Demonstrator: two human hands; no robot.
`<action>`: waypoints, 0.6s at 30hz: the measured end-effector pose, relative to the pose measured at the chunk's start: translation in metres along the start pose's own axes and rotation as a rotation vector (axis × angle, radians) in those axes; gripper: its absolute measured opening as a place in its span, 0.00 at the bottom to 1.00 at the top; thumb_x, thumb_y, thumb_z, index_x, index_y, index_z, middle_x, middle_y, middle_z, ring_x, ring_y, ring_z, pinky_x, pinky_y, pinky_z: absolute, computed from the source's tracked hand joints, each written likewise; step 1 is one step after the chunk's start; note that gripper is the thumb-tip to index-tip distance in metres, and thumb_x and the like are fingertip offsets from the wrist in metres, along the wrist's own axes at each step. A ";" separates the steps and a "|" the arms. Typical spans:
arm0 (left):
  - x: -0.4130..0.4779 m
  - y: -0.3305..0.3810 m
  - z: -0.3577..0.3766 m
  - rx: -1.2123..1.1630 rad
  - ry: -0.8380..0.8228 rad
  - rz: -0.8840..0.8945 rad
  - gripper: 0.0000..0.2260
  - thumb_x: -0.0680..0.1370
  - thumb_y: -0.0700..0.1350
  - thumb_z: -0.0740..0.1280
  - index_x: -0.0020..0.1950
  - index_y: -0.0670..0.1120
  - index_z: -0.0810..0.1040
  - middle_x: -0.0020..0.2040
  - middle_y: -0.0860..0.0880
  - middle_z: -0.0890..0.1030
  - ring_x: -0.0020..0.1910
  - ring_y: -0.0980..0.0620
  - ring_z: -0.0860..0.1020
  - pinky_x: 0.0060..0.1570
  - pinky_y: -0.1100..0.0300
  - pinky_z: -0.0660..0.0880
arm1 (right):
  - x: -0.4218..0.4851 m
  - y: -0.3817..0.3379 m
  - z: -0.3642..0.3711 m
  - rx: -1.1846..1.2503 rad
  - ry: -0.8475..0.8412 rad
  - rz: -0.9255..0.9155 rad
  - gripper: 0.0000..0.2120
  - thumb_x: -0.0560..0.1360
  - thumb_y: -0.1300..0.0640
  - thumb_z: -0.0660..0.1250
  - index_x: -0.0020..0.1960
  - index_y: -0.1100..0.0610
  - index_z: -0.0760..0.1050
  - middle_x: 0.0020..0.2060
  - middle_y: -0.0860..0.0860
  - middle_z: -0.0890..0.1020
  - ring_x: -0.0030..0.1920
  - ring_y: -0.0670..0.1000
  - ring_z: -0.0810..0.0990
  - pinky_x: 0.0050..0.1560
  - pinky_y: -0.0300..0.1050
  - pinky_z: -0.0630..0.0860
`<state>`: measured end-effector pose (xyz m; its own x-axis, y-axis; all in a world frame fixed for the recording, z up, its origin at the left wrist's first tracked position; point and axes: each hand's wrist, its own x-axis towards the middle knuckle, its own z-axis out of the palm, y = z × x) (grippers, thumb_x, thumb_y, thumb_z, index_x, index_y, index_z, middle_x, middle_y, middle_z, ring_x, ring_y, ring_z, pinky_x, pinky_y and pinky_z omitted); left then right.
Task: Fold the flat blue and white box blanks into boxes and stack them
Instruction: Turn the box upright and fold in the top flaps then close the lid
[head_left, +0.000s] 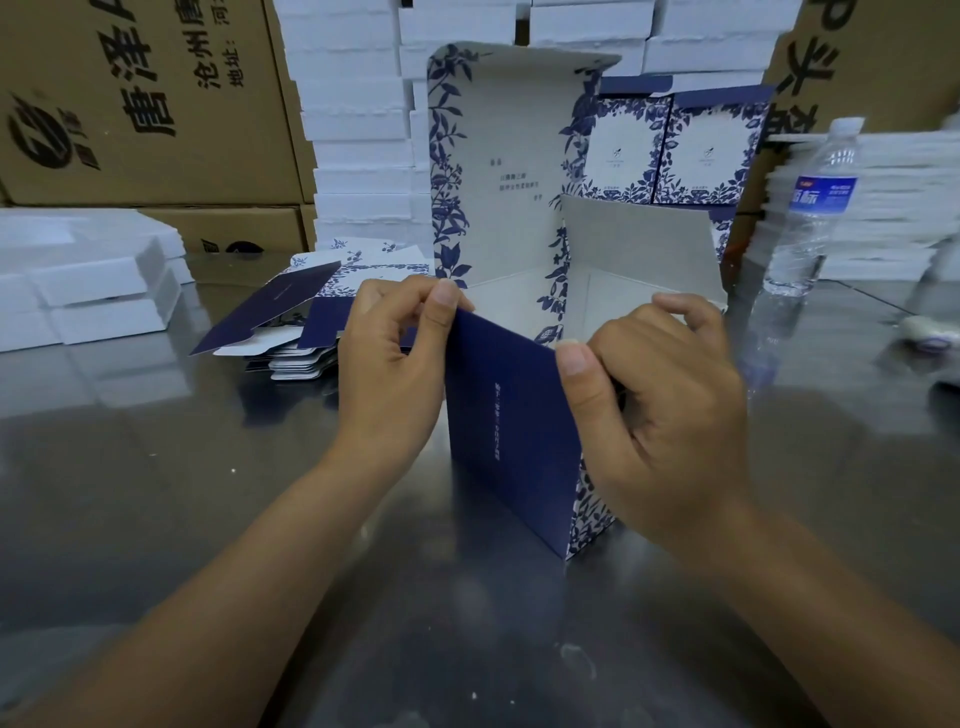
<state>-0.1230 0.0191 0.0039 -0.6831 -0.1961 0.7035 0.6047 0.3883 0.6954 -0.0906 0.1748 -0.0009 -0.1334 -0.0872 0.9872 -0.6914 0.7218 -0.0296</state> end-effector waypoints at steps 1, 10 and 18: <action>0.000 -0.001 -0.001 0.017 0.011 0.018 0.10 0.80 0.49 0.60 0.41 0.56 0.76 0.43 0.53 0.71 0.45 0.50 0.74 0.49 0.52 0.73 | 0.000 -0.001 0.000 0.008 0.010 -0.006 0.19 0.77 0.59 0.58 0.28 0.59 0.65 0.27 0.47 0.62 0.30 0.48 0.61 0.52 0.47 0.66; -0.001 -0.003 0.001 0.043 -0.034 0.060 0.10 0.80 0.49 0.57 0.39 0.54 0.72 0.42 0.41 0.72 0.40 0.51 0.70 0.42 0.64 0.66 | 0.000 -0.002 -0.002 0.030 0.019 -0.028 0.19 0.77 0.58 0.58 0.28 0.57 0.65 0.26 0.46 0.62 0.29 0.49 0.63 0.54 0.47 0.66; 0.007 -0.001 -0.006 -0.326 0.062 -0.191 0.12 0.80 0.52 0.58 0.42 0.50 0.75 0.41 0.54 0.77 0.44 0.54 0.74 0.50 0.57 0.69 | 0.010 0.002 -0.009 0.118 0.077 0.003 0.12 0.76 0.59 0.55 0.46 0.63 0.76 0.46 0.48 0.74 0.51 0.51 0.74 0.54 0.60 0.69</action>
<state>-0.1256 0.0119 0.0090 -0.7760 -0.2950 0.5576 0.5743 0.0351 0.8179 -0.0865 0.1815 0.0106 -0.0843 -0.0287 0.9960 -0.7706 0.6356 -0.0469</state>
